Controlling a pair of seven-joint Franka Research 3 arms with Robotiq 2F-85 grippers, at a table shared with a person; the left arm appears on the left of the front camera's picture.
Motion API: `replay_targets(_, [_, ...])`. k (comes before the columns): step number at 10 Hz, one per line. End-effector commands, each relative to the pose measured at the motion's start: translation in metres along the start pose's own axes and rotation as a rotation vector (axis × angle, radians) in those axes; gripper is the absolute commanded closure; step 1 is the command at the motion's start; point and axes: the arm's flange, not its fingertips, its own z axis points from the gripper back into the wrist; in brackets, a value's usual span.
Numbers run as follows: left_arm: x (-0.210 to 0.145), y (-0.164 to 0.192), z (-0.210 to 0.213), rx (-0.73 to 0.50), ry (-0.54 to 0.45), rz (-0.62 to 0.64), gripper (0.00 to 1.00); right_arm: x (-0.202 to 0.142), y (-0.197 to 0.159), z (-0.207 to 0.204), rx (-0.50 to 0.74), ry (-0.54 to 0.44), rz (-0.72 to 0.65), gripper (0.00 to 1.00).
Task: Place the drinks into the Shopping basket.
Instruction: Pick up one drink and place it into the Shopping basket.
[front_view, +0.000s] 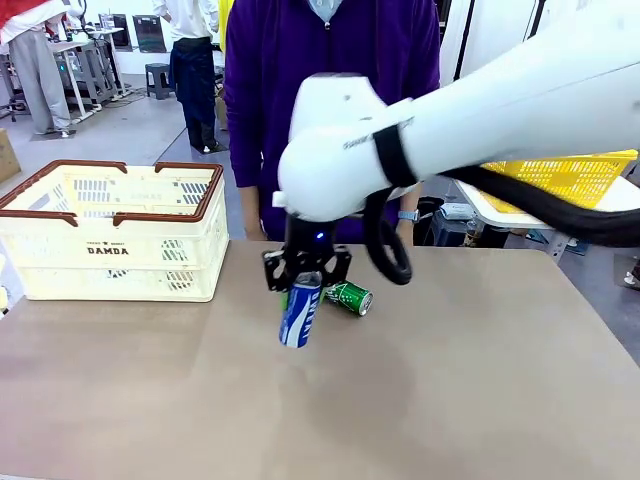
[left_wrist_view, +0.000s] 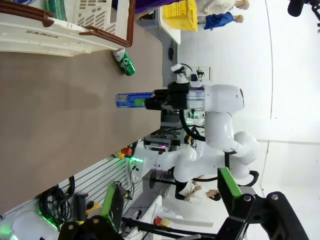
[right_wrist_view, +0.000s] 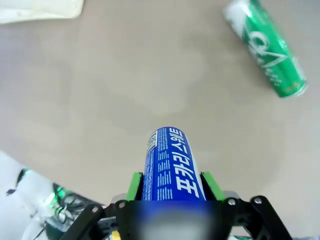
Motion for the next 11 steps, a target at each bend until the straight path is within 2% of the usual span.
replay_targets(1, [-0.001, -0.003, 0.001, -0.014, -0.002, 0.013, 0.0, 0.021, 0.032, -0.011, -0.085, -0.047, -0.073, 1.0])
replay_targets(3, [-0.001, -0.003, 0.001, -0.014, -0.002, 0.013, 0.0, 0.024, 0.043, -0.031, -0.108, -0.019, -0.117, 1.0])
replay_targets(6, [-0.001, -0.003, 0.001, -0.014, -0.002, 0.013, 0.0, 0.027, 0.041, -0.038, -0.099, -0.022, -0.102, 1.0])
replay_targets(7, [-0.001, -0.003, 0.001, -0.014, -0.002, 0.013, 0.0, 0.026, 0.041, -0.038, -0.077, -0.002, -0.087, 0.69])
replay_targets(8, [-0.001, -0.003, 0.001, -0.014, -0.002, 0.013, 0.0, 0.025, 0.04, -0.035, -0.062, 0.003, -0.081, 0.1])
replay_targets(9, [-0.001, -0.003, 0.001, -0.014, -0.002, 0.013, 0.0, 0.023, 0.04, -0.03, -0.043, 0.023, -0.064, 0.0])
replay_targets(10, [-0.001, -0.003, 0.001, -0.014, -0.002, 0.013, 0.0, 0.019, 0.039, -0.021, -0.02, 0.039, -0.044, 0.0])
replay_targets(11, [-0.001, -0.003, 0.001, -0.014, -0.002, 0.013, 0.0, 0.012, 0.033, 0.002, -0.014, 0.015, -0.038, 0.0])
